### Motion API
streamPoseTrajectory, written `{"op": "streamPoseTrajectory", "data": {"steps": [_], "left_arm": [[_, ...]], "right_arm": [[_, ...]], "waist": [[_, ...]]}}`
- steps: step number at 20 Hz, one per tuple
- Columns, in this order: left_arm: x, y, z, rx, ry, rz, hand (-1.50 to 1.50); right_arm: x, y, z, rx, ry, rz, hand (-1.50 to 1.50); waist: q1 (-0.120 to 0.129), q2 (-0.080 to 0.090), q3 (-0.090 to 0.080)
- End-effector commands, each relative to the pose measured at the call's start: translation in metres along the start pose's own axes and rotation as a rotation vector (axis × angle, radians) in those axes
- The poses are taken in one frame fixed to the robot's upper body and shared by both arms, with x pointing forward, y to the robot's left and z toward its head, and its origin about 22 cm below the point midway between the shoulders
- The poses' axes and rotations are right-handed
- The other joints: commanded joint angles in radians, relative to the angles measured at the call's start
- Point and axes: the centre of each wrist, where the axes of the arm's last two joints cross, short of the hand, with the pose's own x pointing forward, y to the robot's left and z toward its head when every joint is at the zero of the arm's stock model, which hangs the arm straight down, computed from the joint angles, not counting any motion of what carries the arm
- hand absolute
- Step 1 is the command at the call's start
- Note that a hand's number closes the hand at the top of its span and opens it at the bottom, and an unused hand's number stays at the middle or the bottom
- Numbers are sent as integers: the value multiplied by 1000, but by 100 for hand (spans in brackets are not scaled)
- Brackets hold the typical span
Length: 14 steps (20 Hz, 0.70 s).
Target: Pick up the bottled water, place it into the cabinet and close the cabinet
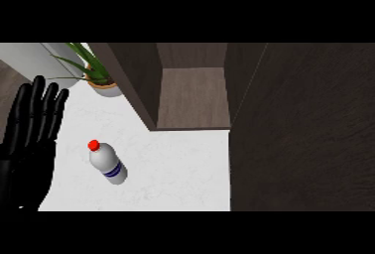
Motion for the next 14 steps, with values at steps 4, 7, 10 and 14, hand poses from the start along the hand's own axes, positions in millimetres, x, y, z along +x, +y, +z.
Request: {"op": "streamPoseTrajectory", "data": {"steps": [4,7,10,14], "left_arm": [[10,-33,-11,53,125,-65,-150],[-6,-41,-5,103,415,151,-150],[19,-57,-5,116,450,196,-150],[54,-78,0,144,457,213,-150]], "right_arm": [[-3,-18,20,-46,59,10,-150],[1,9,36,76,171,-198,-150],[25,7,48,102,205,-226,-150],[52,-13,74,111,211,-221,-150]], "waist": [[9,7,-18],[-6,10,-16],[-2,0,-17],[-3,-1,-16]]}}
